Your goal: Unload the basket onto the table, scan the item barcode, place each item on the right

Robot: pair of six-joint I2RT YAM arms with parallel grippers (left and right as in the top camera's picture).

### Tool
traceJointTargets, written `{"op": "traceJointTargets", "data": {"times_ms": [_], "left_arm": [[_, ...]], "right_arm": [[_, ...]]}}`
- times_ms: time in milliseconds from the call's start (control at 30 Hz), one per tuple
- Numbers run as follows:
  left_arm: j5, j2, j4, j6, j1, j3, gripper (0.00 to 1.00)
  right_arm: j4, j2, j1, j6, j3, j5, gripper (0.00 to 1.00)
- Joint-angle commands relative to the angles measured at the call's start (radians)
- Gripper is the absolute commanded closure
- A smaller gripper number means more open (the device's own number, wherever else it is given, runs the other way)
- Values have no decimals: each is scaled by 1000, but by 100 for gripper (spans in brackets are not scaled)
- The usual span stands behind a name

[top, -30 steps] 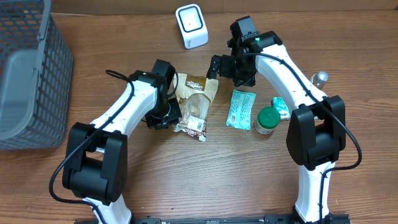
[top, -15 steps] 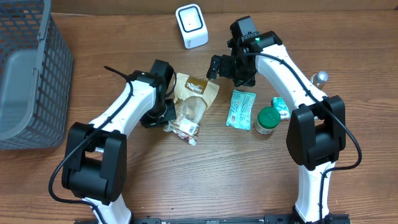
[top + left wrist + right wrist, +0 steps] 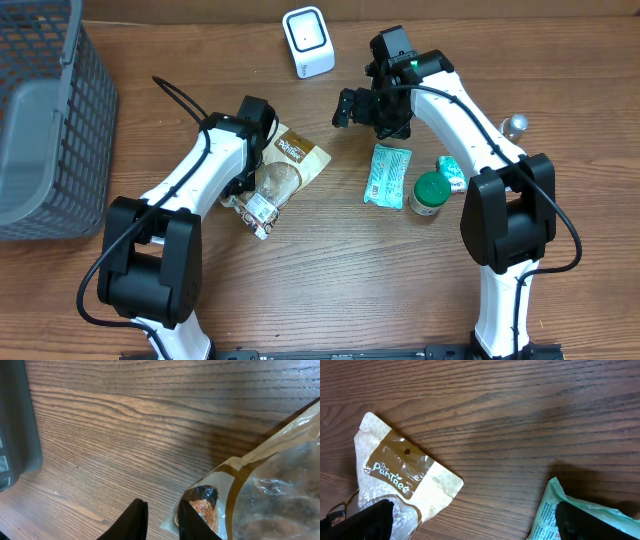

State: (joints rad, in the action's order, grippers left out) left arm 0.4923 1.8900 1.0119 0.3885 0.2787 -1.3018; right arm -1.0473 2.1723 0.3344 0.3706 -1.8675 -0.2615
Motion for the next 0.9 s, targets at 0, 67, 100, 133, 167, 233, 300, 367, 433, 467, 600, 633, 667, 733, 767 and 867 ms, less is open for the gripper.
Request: {"op": "traceJointTargets", "data": {"times_ms": [0, 67, 100, 133, 167, 233, 300, 367, 433, 467, 600, 633, 667, 733, 767, 867], "left_arm": [[-13, -3, 16, -12, -5, -57, 76], [-83, -3, 69, -16, -14, -127, 72], [-146, -3, 103, -20, -20, -177, 70], [-207, -3, 126, -34, -26, -214, 67], [-262, -3, 140, -49, -32, -242, 65], [-428, -3, 160, -80, -43, -293, 55], [-557, -3, 163, -79, -46, -295, 54], [-595, -3, 165, -79, -43, -270, 60], [-598, -3, 164, -67, -40, -232, 67], [-598, -3, 157, -60, -40, -211, 69], [-596, -3, 98, -44, -40, -84, 70], [-594, -3, 82, -44, -41, -60, 69], [-592, -3, 64, -44, -42, -40, 68], [-592, -3, 28, -44, -43, -12, 67], [-592, -3, 5, -45, -43, -2, 64], [-578, -3, -46, -73, -42, 9, 60]], "right_arm": [[2, -6, 1, 6, -24, 6, 0], [2, -6, 1, 6, -24, 6, 0], [2, -6, 1, 6, -24, 6, 0], [2, -6, 1, 6, -24, 6, 0], [2, -6, 1, 6, -24, 6, 0], [2, -6, 1, 6, -24, 6, 0], [2, -6, 1, 6, -24, 6, 0], [2, -6, 1, 6, -24, 6, 0], [2, -6, 1, 6, -24, 6, 0], [2, -6, 1, 6, -24, 6, 0], [2, -6, 1, 6, -24, 6, 0], [2, -6, 1, 6, -24, 6, 0], [2, -6, 1, 6, -24, 6, 0], [2, -6, 1, 6, -24, 6, 0], [2, -6, 1, 6, -24, 6, 0], [2, -6, 1, 6, -24, 6, 0]]}}
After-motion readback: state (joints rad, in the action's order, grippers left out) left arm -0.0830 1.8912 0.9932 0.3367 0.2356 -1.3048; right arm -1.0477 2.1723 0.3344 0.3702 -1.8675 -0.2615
